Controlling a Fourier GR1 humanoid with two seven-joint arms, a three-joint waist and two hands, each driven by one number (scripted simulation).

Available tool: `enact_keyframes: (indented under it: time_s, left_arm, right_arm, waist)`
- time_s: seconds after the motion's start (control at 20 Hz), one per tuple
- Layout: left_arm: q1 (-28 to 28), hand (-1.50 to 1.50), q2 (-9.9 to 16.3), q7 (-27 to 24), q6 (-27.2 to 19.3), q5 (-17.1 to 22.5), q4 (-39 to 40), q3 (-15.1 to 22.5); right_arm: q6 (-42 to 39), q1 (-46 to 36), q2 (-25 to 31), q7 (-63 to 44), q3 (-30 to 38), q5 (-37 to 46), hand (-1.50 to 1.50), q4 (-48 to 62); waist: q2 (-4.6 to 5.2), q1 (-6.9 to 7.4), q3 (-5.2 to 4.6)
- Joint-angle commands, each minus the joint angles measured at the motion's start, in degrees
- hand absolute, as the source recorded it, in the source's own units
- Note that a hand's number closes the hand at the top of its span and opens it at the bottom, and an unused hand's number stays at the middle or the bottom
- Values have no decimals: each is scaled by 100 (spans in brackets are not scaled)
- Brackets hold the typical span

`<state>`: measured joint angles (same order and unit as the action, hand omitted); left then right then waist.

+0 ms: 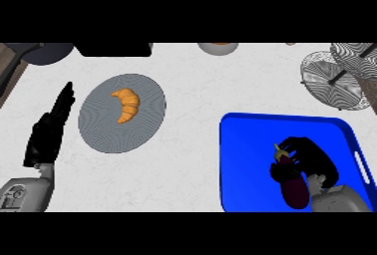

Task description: Pick the eggplant from the tray and place it in the tiered basket

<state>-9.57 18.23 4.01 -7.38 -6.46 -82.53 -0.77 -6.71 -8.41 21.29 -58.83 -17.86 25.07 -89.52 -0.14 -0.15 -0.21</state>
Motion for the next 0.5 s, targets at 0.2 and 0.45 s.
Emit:
enact_keyframes:
  time_s: [0.2,0.45]
  left_arm:
    - [-5,0,-56,-42,121,33,-70,73]
    - [-110,0,-26,-144,27,-64,232,-49]
  right_arm:
    - [553,-1680,-567,1407,-500,757,150,59]
    - [1535,-2114,-603,1817,2,1224,150,-199]
  waist:
    - [41,281,27]
    - [24,32,18]
